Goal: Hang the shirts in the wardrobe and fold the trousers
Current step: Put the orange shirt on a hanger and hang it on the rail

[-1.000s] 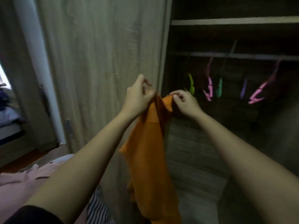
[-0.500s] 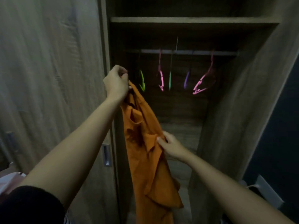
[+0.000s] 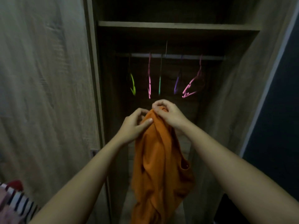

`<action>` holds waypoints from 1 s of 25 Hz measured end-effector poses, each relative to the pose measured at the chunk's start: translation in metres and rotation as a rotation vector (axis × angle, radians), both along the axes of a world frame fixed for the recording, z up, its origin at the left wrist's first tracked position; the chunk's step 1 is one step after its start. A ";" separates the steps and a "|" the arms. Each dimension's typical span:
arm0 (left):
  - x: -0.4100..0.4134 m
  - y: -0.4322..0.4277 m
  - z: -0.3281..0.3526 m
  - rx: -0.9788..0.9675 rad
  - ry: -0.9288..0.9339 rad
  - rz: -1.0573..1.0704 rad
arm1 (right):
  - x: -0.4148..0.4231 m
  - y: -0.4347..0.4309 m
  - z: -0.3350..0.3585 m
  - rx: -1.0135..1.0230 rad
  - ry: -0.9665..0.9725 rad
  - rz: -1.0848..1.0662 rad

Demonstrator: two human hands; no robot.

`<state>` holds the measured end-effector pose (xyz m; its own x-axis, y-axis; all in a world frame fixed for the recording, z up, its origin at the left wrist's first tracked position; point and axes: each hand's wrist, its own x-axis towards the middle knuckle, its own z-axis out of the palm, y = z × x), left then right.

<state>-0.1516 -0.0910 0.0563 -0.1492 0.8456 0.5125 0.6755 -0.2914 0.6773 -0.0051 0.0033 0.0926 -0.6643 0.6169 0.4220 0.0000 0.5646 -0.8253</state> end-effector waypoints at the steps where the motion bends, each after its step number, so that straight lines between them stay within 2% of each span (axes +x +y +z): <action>1: 0.001 0.003 0.000 0.053 -0.008 0.028 | 0.005 0.005 -0.001 -0.030 0.011 0.002; 2: 0.002 0.005 0.002 0.112 -0.036 0.051 | 0.012 0.011 -0.006 -0.014 -0.026 0.012; 4: 0.003 0.008 0.011 0.189 -0.114 0.094 | 0.027 0.024 -0.030 0.119 -0.259 0.008; 6: -0.003 0.008 0.019 0.204 -0.279 0.147 | 0.041 0.033 -0.066 0.138 -0.434 -0.059; 8: -0.019 0.008 0.016 0.162 -0.375 0.224 | 0.058 0.041 -0.091 0.019 -0.420 -0.169; 11: -0.047 0.008 -0.008 -0.002 -0.193 0.359 | 0.082 0.060 -0.081 -0.029 -0.383 -0.272; 13: -0.056 0.008 -0.025 -0.041 -0.089 0.404 | 0.089 0.067 -0.055 -0.053 -0.375 -0.199; 14: -0.060 0.008 -0.030 -0.026 -0.101 0.395 | 0.092 0.066 -0.040 -0.079 -0.391 -0.135; 16: -0.065 0.008 -0.031 0.035 -0.240 0.330 | 0.095 0.061 -0.016 -0.159 -0.409 -0.025; 19: -0.064 0.006 -0.027 0.002 -0.359 0.225 | 0.091 0.057 -0.003 -0.378 -0.282 0.012; 21: -0.058 0.007 -0.021 -0.083 -0.270 0.178 | 0.077 0.055 -0.006 -0.431 -0.224 -0.061; 22: -0.054 0.009 -0.016 -0.099 -0.175 0.191 | 0.071 0.052 -0.007 -0.379 -0.218 -0.128; 24: -0.051 0.014 -0.008 -0.073 0.077 0.290 | 0.063 0.048 -0.003 -0.120 -0.242 -0.258; 25: -0.051 0.017 -0.005 -0.043 0.141 0.346 | 0.063 0.047 0.000 0.018 -0.255 -0.269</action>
<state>-0.2022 -0.0742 0.0517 -0.3607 0.7787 0.5133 0.8164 -0.0025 0.5775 0.0578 0.0502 0.0929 -0.5645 0.7779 0.2761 0.3547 0.5306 -0.7699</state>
